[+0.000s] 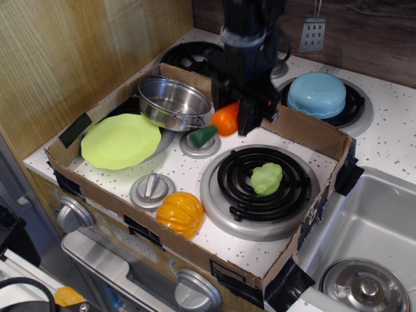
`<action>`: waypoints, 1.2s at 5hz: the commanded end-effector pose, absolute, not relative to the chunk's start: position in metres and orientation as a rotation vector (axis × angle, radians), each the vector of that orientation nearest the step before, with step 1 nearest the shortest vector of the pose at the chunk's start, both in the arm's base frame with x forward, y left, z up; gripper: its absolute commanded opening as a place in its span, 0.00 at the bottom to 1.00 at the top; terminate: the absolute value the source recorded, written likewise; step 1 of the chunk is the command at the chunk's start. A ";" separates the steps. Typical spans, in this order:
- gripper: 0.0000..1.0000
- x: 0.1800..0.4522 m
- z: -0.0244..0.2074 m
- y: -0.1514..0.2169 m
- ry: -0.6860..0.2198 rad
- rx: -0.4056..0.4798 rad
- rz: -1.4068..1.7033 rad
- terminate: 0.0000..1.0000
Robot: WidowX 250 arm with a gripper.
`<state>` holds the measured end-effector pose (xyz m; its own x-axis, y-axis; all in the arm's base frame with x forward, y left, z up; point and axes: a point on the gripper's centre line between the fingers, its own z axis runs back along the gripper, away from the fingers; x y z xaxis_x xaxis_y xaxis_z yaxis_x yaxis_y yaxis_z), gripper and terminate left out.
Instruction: Take carrot off plate
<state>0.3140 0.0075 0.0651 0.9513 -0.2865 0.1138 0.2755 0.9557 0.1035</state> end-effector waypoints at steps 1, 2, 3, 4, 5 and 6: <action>0.00 0.307 0.044 0.014 -0.228 0.107 -0.263 0.00; 0.00 0.311 0.043 0.014 -0.244 0.140 -0.226 0.00; 1.00 0.313 0.043 0.013 -0.257 0.181 -0.218 0.00; 1.00 0.315 0.045 0.012 -0.261 0.193 -0.220 0.00; 1.00 0.314 0.051 0.007 -0.247 0.205 -0.175 0.00; 1.00 0.314 0.061 0.001 -0.242 0.238 -0.149 0.00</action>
<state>0.3112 0.0036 0.0405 0.9754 -0.1657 0.1457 0.1267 0.9612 0.2450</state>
